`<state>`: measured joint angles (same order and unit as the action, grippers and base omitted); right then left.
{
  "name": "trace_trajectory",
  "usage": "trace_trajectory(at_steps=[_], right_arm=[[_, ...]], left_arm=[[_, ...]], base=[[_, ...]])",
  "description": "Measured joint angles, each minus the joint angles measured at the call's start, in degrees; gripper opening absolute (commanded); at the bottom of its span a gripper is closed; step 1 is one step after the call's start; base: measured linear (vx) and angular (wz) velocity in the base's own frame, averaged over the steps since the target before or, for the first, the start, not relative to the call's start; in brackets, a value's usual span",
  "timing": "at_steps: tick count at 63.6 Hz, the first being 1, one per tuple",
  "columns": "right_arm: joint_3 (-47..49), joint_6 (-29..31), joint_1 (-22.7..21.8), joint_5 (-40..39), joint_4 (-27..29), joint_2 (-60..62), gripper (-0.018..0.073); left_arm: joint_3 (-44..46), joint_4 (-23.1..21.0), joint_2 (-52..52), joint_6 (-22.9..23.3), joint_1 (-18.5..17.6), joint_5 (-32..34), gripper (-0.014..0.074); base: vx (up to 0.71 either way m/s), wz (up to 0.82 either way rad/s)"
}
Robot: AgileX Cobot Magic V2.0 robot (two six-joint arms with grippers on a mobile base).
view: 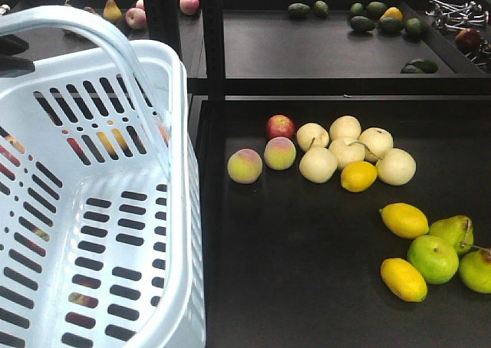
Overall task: Pick three apples into basket with both arms
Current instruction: 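Turn the base away from the fruit table holding the basket up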
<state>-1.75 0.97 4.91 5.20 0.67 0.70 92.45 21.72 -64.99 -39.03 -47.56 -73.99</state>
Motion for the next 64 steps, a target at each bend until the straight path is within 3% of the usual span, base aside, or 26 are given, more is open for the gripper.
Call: trace_trajectory(at_steps=[35, 64], right_arm=[[0.00, 0.00, 0.00, 0.00, 0.00, 0.00, -0.0008], [0.00, 0.00, 0.00, 0.00, 0.00, 0.00, -0.0008]], left_arm=[[0.00, 0.00, 0.00, 0.00, 0.00, 0.00, -0.0006], [0.00, 0.00, 0.00, 0.00, 0.00, 0.00, -0.0006]], base=[[-0.03, 0.14], [-0.05, 0.36]])
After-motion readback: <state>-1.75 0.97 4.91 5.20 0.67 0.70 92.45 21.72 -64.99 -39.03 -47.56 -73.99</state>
